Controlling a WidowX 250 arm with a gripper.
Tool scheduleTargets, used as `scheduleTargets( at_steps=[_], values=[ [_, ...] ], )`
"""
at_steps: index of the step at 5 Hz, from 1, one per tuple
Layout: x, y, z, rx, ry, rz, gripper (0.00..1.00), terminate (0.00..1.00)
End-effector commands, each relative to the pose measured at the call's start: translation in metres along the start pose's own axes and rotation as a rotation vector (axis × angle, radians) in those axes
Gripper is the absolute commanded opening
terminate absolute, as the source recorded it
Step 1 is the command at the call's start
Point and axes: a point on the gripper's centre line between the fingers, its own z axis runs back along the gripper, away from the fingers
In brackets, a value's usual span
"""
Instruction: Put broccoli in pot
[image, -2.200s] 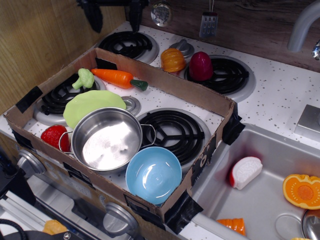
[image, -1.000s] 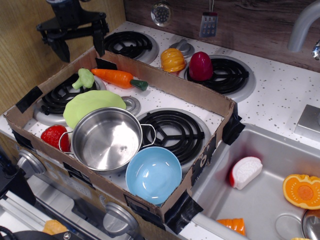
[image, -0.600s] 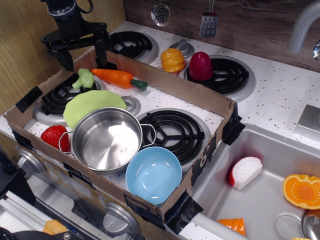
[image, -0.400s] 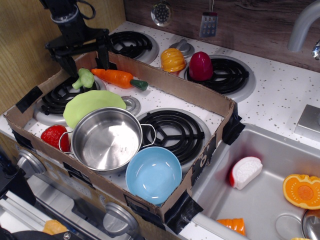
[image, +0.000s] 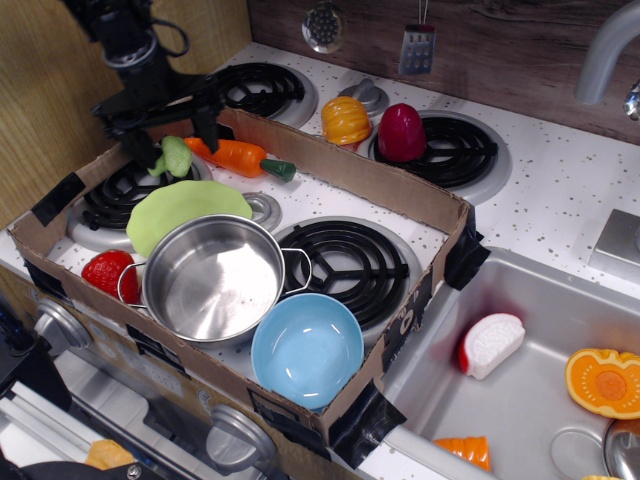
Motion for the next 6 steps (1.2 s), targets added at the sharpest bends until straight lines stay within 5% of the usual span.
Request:
scheduleTargets(
  at_steps=[1, 3, 4, 5, 6],
  values=[
    [0.003, -0.001, 0.012, 0.012, -0.030, -0.071, 0.00, 0.00],
    [0.012, -0.010, 0.039, 0.090, -0.075, -0.096, 0.00, 0.00],
    [0.022, -0.018, 0.080, 0.155, -0.139, -0.115, 0.00, 0.00],
    [0.015, -0.024, 0.117, 0.215, -0.187, -0.099, 0.00, 0.00],
    [-0.009, -0.022, 0.133, 0.218, -0.170, -0.092, 0.00, 0.00]
  ],
)
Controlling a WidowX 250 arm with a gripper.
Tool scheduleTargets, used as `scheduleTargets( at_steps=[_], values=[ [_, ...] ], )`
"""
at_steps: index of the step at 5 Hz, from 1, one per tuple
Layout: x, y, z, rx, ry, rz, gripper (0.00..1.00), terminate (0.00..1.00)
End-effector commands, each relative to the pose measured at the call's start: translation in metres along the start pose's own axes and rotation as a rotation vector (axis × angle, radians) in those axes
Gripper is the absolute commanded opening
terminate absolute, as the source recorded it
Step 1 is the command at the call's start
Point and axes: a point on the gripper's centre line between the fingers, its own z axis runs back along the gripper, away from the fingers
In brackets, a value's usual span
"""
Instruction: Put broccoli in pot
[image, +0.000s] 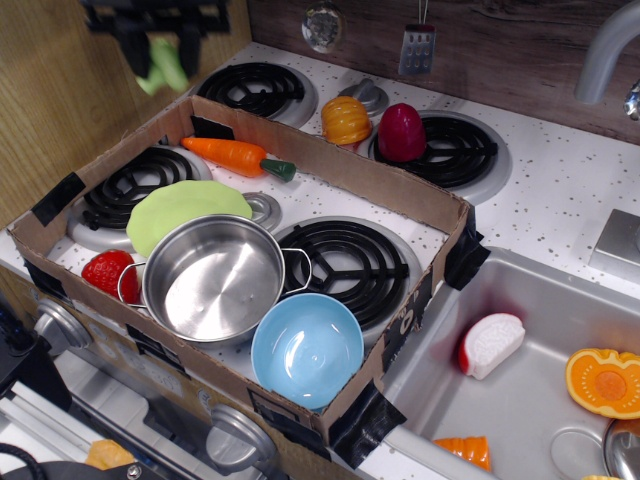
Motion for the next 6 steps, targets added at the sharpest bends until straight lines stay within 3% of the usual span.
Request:
scheduleTargets(
  at_steps=[1, 4, 6],
  values=[
    [-0.052, 0.013, 0.043, -0.028, 0.009, -0.048, 0.00, 0.00],
    [-0.136, -0.004, 0.033, -0.072, 0.061, 0.049, 0.00, 0.00],
    [-0.151, -0.030, 0.018, -0.120, 0.103, 0.043, 0.00, 0.00]
  ],
)
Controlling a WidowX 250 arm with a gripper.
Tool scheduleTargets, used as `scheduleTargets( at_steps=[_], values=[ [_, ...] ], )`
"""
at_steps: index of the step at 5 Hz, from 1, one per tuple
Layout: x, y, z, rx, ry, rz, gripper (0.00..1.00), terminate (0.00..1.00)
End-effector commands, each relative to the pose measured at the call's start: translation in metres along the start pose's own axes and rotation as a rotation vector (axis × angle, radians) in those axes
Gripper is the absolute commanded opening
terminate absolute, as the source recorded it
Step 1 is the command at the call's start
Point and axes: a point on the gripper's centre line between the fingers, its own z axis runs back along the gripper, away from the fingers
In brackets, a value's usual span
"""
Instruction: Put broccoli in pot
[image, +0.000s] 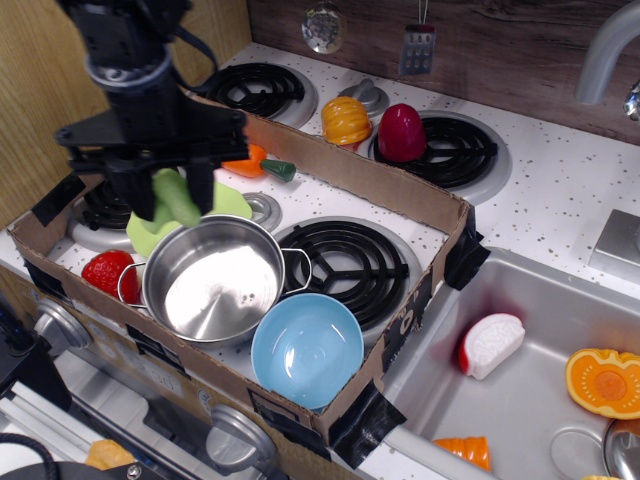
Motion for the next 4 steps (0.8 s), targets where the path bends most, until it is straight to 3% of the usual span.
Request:
scheduleTargets(
  at_steps=[1, 2, 4],
  values=[
    [-0.015, -0.022, -0.017, -0.076, -0.003, 0.004, 0.00, 0.00],
    [-0.015, -0.023, -0.020, -0.103, 0.004, -0.017, 1.00, 0.00],
    [0.001, -0.011, 0.005, -0.053, -0.033, -0.127, 1.00, 0.00]
  ],
)
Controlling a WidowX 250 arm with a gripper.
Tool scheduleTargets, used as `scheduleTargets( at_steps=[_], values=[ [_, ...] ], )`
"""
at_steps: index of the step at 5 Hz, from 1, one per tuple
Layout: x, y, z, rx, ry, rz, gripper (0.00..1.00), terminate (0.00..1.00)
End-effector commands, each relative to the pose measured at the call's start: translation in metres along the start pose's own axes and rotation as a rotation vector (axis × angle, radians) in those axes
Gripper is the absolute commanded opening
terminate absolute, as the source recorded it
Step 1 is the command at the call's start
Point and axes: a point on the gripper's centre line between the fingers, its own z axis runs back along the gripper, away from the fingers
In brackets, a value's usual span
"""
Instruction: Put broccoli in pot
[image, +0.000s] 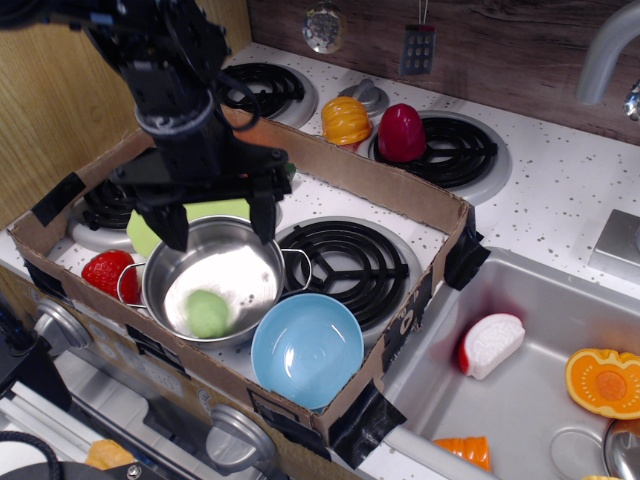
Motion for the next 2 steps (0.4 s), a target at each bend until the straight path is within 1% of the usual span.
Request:
scheduleTargets(
  at_steps=[1, 2],
  values=[
    [0.0064, 0.0045, 0.0268, 0.026, -0.054, -0.053, 1.00, 0.00],
    [0.0064, 0.0045, 0.0268, 0.026, -0.054, -0.053, 1.00, 1.00]
  ],
)
